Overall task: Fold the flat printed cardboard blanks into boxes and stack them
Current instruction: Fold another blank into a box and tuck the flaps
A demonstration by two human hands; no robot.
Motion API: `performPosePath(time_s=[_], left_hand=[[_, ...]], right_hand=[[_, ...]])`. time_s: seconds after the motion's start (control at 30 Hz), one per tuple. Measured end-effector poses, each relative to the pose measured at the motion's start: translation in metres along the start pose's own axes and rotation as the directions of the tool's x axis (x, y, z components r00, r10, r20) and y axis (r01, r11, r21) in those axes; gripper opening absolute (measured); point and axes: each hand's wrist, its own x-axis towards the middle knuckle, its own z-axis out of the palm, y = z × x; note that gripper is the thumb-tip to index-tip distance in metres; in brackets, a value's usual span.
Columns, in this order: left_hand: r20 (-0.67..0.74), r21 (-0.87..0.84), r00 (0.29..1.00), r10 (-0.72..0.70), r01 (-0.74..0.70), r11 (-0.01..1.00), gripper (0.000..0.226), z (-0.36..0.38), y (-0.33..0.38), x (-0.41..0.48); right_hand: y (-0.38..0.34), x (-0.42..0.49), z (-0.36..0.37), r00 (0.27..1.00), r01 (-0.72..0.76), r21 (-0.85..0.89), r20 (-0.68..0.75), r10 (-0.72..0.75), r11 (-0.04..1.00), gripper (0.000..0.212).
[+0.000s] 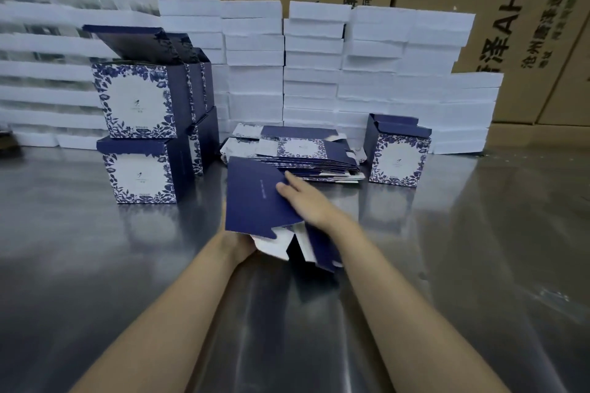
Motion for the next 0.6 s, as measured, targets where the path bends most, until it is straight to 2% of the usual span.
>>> performPosePath(time_s=[0.03, 0.1, 0.17, 0.23, 0.27, 0.33, 0.37, 0.43, 0.5, 0.53, 0.6], left_hand=[[-0.008, 0.028, 1.0, 0.028, -0.028, 0.999, 0.05, -0.005, 0.001, 0.002], [0.001, -0.073, 1.0, -0.021, 0.021, 0.997, 0.058, -0.014, 0.003, 0.003], [-0.064, -0.103, 0.995, -0.073, 0.066, 0.992, 0.07, -0.02, 0.009, 0.003], [-0.117, 0.046, 0.991, -0.059, 0.065, 0.997, 0.061, -0.02, 0.014, 0.0], [-0.147, 0.146, 0.988, -0.04, 0.061, 0.987, 0.05, -0.019, 0.016, 0.0], [-0.222, 0.346, 0.966, 0.136, -0.052, 0.937, 0.024, -0.024, 0.018, 0.002], [-0.223, 0.447, 0.938, 0.266, -0.144, 0.883, 0.031, -0.028, 0.021, 0.002], [-0.084, 0.601, 0.896, 0.436, -0.303, 0.74, 0.041, -0.032, 0.03, 0.0], [0.104, 0.69, 0.865, 0.491, -0.418, 0.591, 0.045, -0.026, 0.033, -0.003], [0.184, 0.736, 0.866, 0.465, -0.435, 0.519, 0.046, -0.021, 0.029, -0.005], [0.33, 0.838, 0.899, 0.289, -0.42, 0.349, 0.04, -0.011, 0.01, -0.009]], right_hand=[[0.006, 0.002, 0.007, 1.0, 0.016, -0.102, -0.008, -0.017, 0.995, 0.05], [0.017, 0.003, 0.021, 1.0, 0.016, -0.293, -0.003, -0.018, 0.956, 0.052], [0.028, 0.004, 0.032, 1.0, 0.007, -0.464, 0.023, 0.005, 0.886, 0.054], [0.034, 0.007, 0.039, 0.999, 0.004, -0.57, 0.046, 0.027, 0.822, 0.052], [0.035, 0.008, 0.04, 0.998, -0.01, -0.588, 0.045, 0.045, 0.809, 0.052], [0.036, 0.01, 0.041, 0.996, -0.051, -0.604, 0.028, 0.085, 0.796, 0.053], [0.036, 0.01, 0.041, 0.995, -0.071, -0.61, 0.018, 0.103, 0.789, 0.054], [0.036, 0.009, 0.043, 0.991, -0.101, -0.63, 0.003, 0.132, 0.77, 0.056], [0.035, 0.008, 0.044, 0.989, -0.124, -0.639, -0.013, 0.15, 0.759, 0.056], [0.034, 0.007, 0.045, 0.988, -0.13, -0.638, -0.018, 0.154, 0.759, 0.056], [0.033, 0.007, 0.043, 0.987, -0.132, -0.638, -0.014, 0.159, 0.758, 0.055]])
